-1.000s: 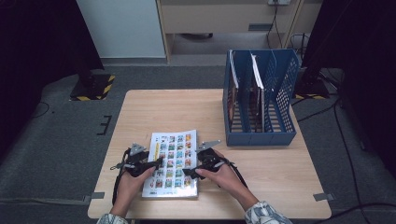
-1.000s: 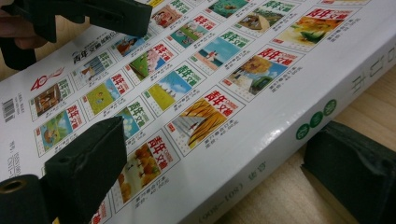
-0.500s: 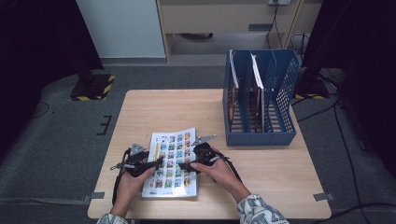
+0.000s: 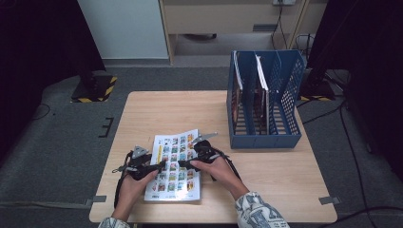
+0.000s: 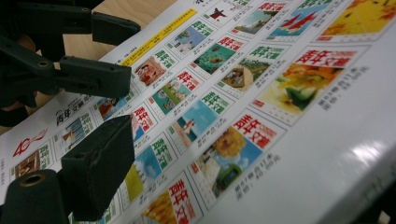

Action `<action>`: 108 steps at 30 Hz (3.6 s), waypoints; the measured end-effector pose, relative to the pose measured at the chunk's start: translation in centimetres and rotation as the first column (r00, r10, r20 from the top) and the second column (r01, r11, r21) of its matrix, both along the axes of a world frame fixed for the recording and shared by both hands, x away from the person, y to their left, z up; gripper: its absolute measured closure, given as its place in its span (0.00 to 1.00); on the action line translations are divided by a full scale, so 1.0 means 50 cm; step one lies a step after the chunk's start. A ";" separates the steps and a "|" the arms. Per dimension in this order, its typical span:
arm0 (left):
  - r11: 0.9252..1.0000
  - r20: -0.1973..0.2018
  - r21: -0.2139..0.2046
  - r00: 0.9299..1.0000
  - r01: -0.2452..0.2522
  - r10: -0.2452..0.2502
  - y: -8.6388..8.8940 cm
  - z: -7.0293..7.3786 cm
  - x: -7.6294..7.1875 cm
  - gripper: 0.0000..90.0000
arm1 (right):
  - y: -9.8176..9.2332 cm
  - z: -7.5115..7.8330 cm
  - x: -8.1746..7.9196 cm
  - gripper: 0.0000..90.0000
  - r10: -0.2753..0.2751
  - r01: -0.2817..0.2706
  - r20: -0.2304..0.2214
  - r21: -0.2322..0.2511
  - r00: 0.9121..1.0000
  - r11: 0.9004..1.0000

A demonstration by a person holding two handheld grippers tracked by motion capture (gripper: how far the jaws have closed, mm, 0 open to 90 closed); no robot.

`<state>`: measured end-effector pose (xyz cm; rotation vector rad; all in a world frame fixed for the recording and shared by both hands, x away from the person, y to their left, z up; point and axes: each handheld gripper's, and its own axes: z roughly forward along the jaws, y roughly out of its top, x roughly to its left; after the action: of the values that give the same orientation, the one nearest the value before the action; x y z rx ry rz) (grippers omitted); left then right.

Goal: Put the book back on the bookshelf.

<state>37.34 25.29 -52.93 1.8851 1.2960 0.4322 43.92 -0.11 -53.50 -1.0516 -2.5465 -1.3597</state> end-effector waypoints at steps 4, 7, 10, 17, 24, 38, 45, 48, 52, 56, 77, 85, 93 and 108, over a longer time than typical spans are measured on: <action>1.000 0.000 0.002 1.000 0.000 0.000 0.000 0.000 0.000 0.30 | 0.008 -0.001 0.007 0.12 -0.016 0.016 -0.002 0.005 1.000 1.000; 1.000 -0.001 0.001 1.000 0.001 -0.001 0.000 0.000 0.000 0.30 | 0.007 -0.002 0.011 0.12 -0.024 0.024 -0.006 0.017 1.000 1.000; 1.000 -0.001 0.002 1.000 0.000 0.000 0.000 0.000 0.000 0.30 | 0.007 -0.003 0.014 0.12 -0.034 0.035 -0.011 0.029 0.999 0.999; 1.000 -0.002 -0.001 1.000 -0.001 0.001 0.000 0.000 0.000 0.30 | 0.004 -0.005 0.015 0.14 -0.027 0.027 -0.004 0.033 1.000 0.999; 1.000 -0.003 0.003 1.000 -0.001 0.001 0.000 0.000 -0.001 0.30 | 0.000 -0.008 0.016 0.15 -0.023 0.023 -0.002 0.047 1.000 0.999; 1.000 -0.004 0.005 1.000 -0.005 0.005 -0.001 0.000 -0.002 0.30 | 0.003 0.018 0.018 0.24 -0.041 0.041 -0.020 0.025 0.999 0.999; 1.000 -0.004 -0.008 1.000 -0.012 0.012 -0.001 -0.001 -0.001 0.30 | 0.018 0.039 0.015 0.21 -0.025 0.025 -0.022 0.014 0.999 1.000; 1.000 -0.006 -0.006 1.000 -0.013 0.013 0.000 -0.001 -0.001 0.30 | 0.022 0.044 0.015 0.22 -0.021 0.021 -0.010 0.009 1.000 1.000; 1.000 -0.006 -0.005 1.000 -0.014 0.014 0.001 -0.001 -0.001 0.29 | 0.034 0.048 0.019 0.25 -0.017 0.017 -0.013 -0.003 1.000 1.000; 1.000 -0.006 -0.008 1.000 -0.013 0.013 0.002 -0.001 -0.001 0.29 | 0.048 0.046 0.024 0.26 -0.015 0.015 -0.036 -0.007 0.999 1.000; 0.999 0.016 0.004 0.999 0.032 -0.032 0.002 0.010 0.003 0.15 | 0.046 0.101 0.024 0.78 -0.119 0.117 0.048 0.035 0.992 0.992; 0.997 -0.001 -0.020 0.997 0.080 -0.080 0.003 0.006 0.003 0.17 | 0.029 0.134 0.011 0.78 -0.120 0.116 0.168 0.033 0.978 0.993; 0.990 -0.012 -0.059 0.992 0.128 -0.128 0.001 0.007 0.003 0.19 | 0.021 0.162 -0.002 0.79 -0.112 0.102 0.263 0.052 0.958 0.993; 0.969 -0.035 -0.131 0.976 0.207 -0.214 -0.006 0.006 0.002 0.32 | 0.018 0.202 -0.015 0.80 -0.104 0.068 0.401 0.102 0.910 0.992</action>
<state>37.44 24.97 -52.65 1.9105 1.1119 0.1896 43.17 0.77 -43.41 -0.9601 -2.7073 -1.8696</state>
